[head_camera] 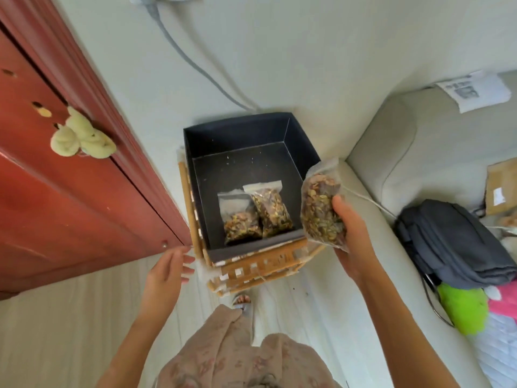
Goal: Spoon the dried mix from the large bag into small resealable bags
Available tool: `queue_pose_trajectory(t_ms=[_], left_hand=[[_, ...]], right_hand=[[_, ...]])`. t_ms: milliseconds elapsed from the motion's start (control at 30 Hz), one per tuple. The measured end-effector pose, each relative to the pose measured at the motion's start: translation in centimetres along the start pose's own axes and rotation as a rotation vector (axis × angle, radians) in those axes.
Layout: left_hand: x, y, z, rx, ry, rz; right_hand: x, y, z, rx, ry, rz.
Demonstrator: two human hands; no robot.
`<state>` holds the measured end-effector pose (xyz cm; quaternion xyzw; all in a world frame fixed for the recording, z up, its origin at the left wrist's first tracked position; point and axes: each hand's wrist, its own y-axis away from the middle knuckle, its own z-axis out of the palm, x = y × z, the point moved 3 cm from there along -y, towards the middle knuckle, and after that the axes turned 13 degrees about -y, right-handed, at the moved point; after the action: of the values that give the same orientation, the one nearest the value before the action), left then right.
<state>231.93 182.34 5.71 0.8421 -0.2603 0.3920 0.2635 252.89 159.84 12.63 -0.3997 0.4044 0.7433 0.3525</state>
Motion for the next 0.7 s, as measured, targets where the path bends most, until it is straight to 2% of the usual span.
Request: queue_pose_trajectory(t_ms=[67, 200, 333, 467, 567, 700], left_hand=[[2.1, -3.1, 0.0, 0.01, -0.025, 0.049], [5.6, -7.1, 1.1, -0.004, -0.038, 0.05], [7.1, -9.2, 2.1, 0.024, -0.12, 0.048], [6.8, -9.5, 2.6, 0.062, -0.105, 0.031], [6.8, -9.4, 2.7, 0.094, -0.094, 0.029], [7.0, -9.4, 2.8, 0.126, -0.071, 0.009]], right_hand=[[-1.2, -2.8, 1.0, 0.026, 0.084, -0.052], [-1.5, -7.5, 2.1, 0.085, 0.499, -0.118], [0.4, -10.2, 2.4, 0.15, 0.869, -0.02], [2.1, -11.5, 2.3, 0.176, 1.18, 0.064], [2.5, -12.3, 2.2, 0.144, 1.266, 0.122], [3.3, -12.3, 1.5, 0.015, 1.246, 0.273]])
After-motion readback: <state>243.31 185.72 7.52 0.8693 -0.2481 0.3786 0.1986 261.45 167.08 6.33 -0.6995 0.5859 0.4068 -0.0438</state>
